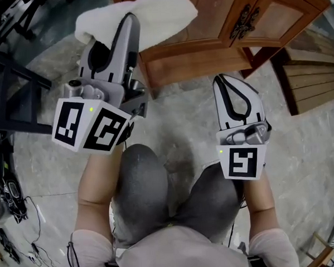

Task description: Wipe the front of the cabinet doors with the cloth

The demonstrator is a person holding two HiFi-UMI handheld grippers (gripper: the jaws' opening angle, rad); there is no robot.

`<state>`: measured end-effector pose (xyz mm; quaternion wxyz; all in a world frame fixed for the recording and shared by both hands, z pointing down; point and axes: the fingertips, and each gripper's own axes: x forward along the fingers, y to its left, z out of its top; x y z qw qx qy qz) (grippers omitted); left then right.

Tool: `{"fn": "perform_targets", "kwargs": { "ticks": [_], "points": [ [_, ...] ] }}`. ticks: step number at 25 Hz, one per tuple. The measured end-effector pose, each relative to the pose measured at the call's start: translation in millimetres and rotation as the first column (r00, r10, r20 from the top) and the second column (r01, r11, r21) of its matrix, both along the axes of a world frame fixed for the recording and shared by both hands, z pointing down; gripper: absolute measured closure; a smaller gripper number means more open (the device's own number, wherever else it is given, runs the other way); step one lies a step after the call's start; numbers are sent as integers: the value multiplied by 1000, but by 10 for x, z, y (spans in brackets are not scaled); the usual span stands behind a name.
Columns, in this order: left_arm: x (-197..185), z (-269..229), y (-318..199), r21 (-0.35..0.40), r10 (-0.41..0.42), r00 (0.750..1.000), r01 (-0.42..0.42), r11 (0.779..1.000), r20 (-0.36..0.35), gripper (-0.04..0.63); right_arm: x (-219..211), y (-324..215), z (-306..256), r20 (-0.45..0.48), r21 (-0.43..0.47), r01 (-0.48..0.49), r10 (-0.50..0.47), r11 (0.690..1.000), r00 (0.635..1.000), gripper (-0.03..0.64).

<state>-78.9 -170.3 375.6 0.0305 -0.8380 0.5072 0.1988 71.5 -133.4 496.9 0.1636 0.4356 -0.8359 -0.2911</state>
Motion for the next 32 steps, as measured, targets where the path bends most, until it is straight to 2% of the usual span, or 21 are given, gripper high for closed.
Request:
{"fn": "perform_targets", "kwargs": {
  "ticks": [4,12,22,32],
  "points": [
    [-35,197,-103,-40,-11,1000,11,999,-2,535,-72,33,-22,-6,12,3,-3,1000,1000,569],
    [151,312,-330,-77,27,999,-31,997,-45,535,148,-13,16,-16,8,-42,42,999,999,569],
    [444,404,-469,-90,65,994,-73,993,-90,535,423,-19,119,-36,4,-73,73,997,997,569],
    [780,472,-630,-103,100,990,-111,989,-102,535,625,-47,170,-36,2,-96,96,995,995,569]
  ]
}}
